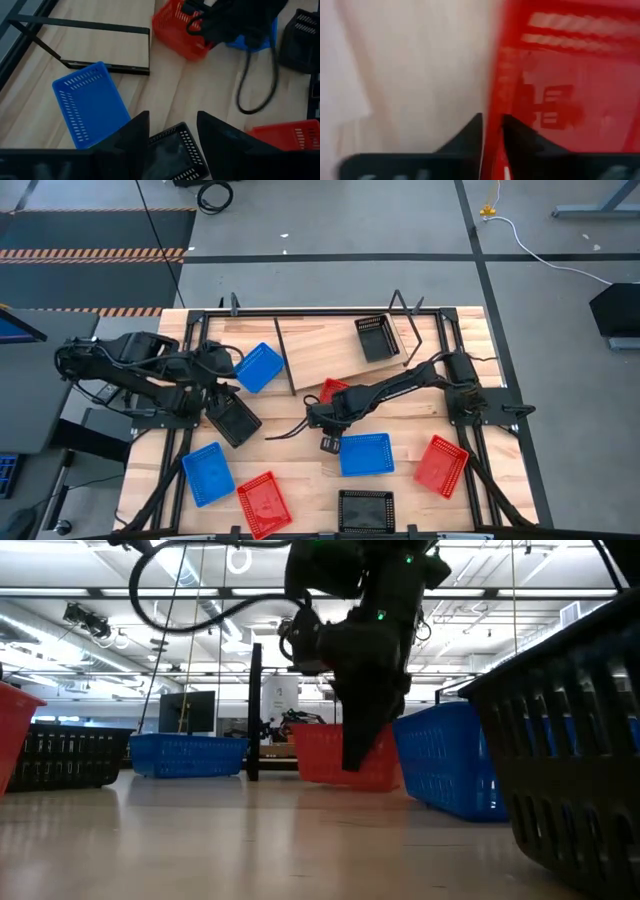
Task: Stack baskets on shelf by color
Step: Put the top red bin on the shelf
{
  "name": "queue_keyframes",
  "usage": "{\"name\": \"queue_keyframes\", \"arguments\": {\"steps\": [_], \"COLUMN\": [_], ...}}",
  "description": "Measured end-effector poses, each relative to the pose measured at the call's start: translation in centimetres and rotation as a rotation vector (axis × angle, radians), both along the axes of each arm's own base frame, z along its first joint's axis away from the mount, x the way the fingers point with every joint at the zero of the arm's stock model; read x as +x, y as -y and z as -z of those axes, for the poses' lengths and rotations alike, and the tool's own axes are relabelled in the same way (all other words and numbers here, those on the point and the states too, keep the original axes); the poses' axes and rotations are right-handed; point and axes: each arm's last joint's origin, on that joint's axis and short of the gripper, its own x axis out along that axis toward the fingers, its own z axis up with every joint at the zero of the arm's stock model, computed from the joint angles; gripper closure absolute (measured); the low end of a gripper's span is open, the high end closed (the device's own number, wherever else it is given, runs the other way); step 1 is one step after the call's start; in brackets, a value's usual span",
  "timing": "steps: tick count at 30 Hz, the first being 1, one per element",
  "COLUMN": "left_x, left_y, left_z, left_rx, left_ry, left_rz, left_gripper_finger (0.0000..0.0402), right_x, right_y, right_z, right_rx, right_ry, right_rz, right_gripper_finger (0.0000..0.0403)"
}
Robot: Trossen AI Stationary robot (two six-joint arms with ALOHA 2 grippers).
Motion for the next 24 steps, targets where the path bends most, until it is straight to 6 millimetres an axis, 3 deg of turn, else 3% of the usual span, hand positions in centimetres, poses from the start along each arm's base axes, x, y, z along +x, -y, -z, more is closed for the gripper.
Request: {"name": "queue_keyframes", "arguments": {"steps": [2, 6, 14, 18, 24], "left_x": [0.0, 0.1, 0.1, 0.2, 0.4], "left_y": [0.0, 0.0, 0.0, 0.0, 0.0], "left_z": [0.0, -0.1, -0.1, -0.2, -0.3], "left_rx": [0.002, 0.008, 0.012, 0.017, -0.033], "left_ry": [0.005, 0.009, 0.012, 0.033, 0.069], "left_rz": [0.005, 0.013, 0.01, -0.006, -0.074], "left_gripper_finger": [0.023, 0.023, 0.023, 0.023, 0.023], "right_x": [-0.1, -0.5, -2.8, -3.1, -2.8], "right_y": [-0.2, -0.8, -1.0, 0.7, 5.6], "right_z": [-0.6, -2.2, -9.5, -11.5, -10.7], "right_rx": [0.022, 0.064, -0.071, -0.216, -0.235], "right_ry": [0.013, 0.04, 0.095, 0.152, 0.071], "right_rz": [-0.021, -0.022, -0.23, -0.374, -0.43], "right_gripper_finger": [0.039, 0.0387, 0.0395, 0.0398, 0.0398]}}
